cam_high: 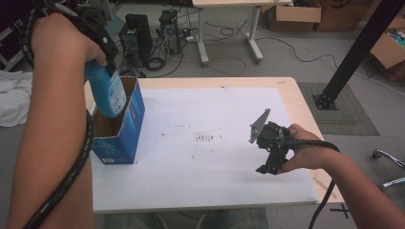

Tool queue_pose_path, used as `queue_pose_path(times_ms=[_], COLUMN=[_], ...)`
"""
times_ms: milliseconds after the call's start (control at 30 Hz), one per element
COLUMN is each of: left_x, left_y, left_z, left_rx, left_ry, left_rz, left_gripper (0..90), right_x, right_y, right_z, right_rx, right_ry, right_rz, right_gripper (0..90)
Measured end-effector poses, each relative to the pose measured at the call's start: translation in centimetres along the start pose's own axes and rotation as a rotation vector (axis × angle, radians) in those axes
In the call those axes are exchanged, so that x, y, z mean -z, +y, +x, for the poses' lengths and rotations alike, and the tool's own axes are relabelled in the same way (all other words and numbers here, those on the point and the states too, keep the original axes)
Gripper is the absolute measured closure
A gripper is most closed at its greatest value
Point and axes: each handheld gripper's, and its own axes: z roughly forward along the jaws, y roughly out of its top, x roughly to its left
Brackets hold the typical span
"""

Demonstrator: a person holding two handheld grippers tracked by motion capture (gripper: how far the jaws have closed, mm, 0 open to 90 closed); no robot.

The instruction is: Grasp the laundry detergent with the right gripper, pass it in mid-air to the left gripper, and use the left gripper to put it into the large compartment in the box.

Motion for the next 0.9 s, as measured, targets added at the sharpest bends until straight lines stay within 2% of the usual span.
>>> queue_pose_path(times_ms=[133, 333, 700, 900], left_x=[-0.5, -2.1, -7.6, -10.4], left_y=[-0.2, -0.2, 0.0, 0.0], left_z=[1.2, 2.1, 2.5, 2.7], left_rx=[0.034, 0.047, 0.040, 0.053], left_ry=[0.007, 0.008, -0.040, -0.044], left_rz=[0.010, 0.022, 0.054, 0.059], left_gripper=[39.5, 39.5, 39.5, 39.5], right_x=[0.1, 0.4, 0.1, 0.1], right_y=[0.0, 0.3, 0.4, 0.3], right_z=[-0.2, -0.2, 0.3, 0.4], right_rx=[0.000, 0.005, 0.022, 0.025], right_ry=[0.008, 0.004, 0.011, 0.013], right_rz=[0.019, 0.008, 0.013, 0.025], right_gripper=[0.0, 0.0, 0.0, 0.0])
